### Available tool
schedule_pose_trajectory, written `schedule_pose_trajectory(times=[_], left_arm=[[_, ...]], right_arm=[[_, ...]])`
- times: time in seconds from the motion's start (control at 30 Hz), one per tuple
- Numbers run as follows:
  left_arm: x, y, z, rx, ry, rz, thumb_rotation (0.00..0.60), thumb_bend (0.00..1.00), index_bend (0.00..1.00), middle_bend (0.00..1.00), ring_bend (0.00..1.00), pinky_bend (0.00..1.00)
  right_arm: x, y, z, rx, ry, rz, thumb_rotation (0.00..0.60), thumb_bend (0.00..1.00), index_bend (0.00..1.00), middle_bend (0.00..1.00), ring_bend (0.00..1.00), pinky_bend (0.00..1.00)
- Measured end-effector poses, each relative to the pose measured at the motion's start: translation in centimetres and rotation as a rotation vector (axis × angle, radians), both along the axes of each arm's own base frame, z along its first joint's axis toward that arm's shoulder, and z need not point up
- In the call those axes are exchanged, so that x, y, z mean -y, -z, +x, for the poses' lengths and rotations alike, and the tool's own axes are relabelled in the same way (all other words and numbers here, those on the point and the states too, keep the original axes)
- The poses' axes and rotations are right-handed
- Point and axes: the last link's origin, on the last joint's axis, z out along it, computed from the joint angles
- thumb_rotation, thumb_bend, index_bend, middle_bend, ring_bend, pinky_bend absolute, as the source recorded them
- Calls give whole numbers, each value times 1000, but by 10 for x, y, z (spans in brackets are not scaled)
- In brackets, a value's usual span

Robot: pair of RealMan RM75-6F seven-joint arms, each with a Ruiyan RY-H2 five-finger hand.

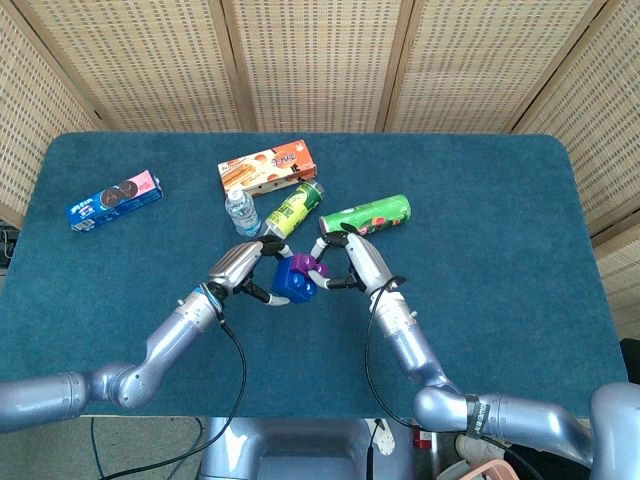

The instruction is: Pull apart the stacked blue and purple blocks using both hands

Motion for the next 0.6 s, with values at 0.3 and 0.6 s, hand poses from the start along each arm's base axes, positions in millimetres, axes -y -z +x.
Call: schedule_pose_trajectory(times=[0.3,0.6], left_arm=[[-3,-12,-18,-71,-3,38,600,44,535,492,134,115],[-5,-41,-90,-262,-33,111,600,66,535,492,134,115]], right_arm=[[5,-17,-7,-6,7,-25,600,393,658,695,249,14],[11,-38,-40,-155,-9,-81,600,393,658,694,249,14]])
